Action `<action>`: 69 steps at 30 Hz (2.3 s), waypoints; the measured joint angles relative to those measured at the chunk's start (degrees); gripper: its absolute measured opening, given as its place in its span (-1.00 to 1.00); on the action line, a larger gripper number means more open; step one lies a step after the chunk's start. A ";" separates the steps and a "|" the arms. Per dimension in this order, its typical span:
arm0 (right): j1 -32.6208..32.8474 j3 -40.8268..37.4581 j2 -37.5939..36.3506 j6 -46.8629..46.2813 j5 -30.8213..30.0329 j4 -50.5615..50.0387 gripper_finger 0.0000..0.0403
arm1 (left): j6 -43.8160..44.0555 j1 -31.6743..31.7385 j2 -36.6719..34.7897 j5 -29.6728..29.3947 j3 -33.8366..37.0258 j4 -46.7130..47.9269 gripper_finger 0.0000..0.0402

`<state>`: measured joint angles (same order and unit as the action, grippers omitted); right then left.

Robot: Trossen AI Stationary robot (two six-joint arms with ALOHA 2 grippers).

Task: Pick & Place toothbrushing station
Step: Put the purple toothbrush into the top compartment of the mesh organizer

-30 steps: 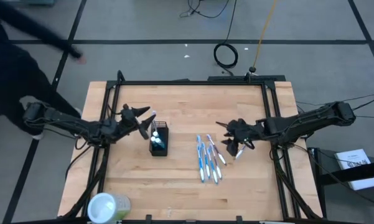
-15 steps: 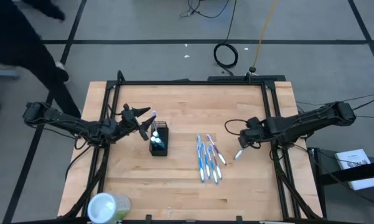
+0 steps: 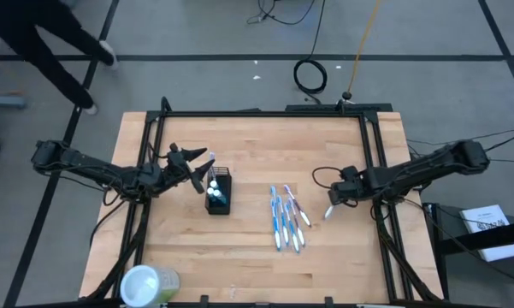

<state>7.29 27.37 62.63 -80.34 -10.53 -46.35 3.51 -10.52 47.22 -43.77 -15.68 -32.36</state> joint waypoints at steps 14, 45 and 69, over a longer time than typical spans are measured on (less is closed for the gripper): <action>-7.02 -2.80 0.00 9.77 -8.19 11.85 -0.10 | 0.26 0.00 0.00 0.09 0.00 -0.39 0.19; -15.11 6.40 10.87 40.88 -4.20 23.62 -0.10 | 0.43 0.24 0.02 0.23 0.00 -0.43 0.19; -14.78 6.65 21.73 44.28 -5.83 30.60 -0.81 | 3.02 0.92 0.02 0.40 0.00 1.32 0.19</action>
<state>-7.49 34.02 84.36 -36.06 -16.36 -15.76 6.52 -9.61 47.24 -43.36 -15.68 -31.05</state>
